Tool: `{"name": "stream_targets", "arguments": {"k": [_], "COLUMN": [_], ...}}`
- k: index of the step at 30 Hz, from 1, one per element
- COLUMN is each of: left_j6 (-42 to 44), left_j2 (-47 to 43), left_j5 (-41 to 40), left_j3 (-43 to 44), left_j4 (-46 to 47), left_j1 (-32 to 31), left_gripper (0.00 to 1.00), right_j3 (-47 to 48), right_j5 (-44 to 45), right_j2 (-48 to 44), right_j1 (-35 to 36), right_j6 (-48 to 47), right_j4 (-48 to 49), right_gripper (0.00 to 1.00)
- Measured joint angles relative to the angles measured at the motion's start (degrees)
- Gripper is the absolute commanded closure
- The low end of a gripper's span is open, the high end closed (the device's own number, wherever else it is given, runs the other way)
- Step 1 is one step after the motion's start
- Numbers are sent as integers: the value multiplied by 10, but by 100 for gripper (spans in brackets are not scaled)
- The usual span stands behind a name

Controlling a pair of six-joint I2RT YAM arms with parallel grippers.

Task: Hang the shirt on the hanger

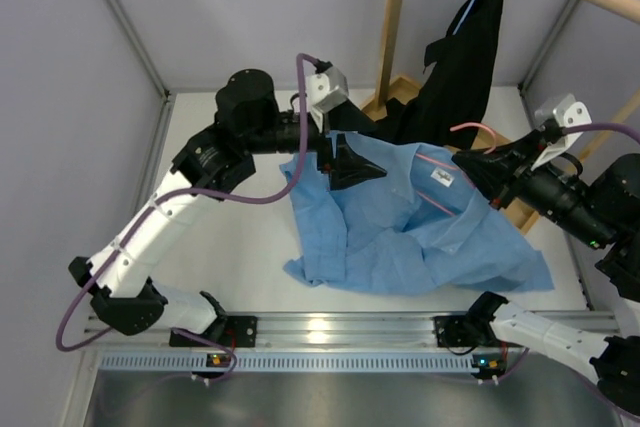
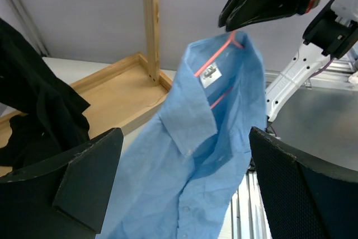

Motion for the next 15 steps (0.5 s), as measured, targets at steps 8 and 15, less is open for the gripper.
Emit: {"name": "stream_targets", "arguments": {"k": [8,15], "left_j6": [93,117], "left_j2": [73,99], "left_j5": [35,97], "left_j3": [13,24], "left_j4": [-7,-9], "left_j1": [-17,-19], "left_gripper": [6,22], "right_j3": [49,49], "right_j5": [-65,-109], "right_j2": [19,22], "right_j1": [-1,-1], "right_j6": [-15,-28], "right_j4": [-30,-41], "right_gripper": [100,100]}}
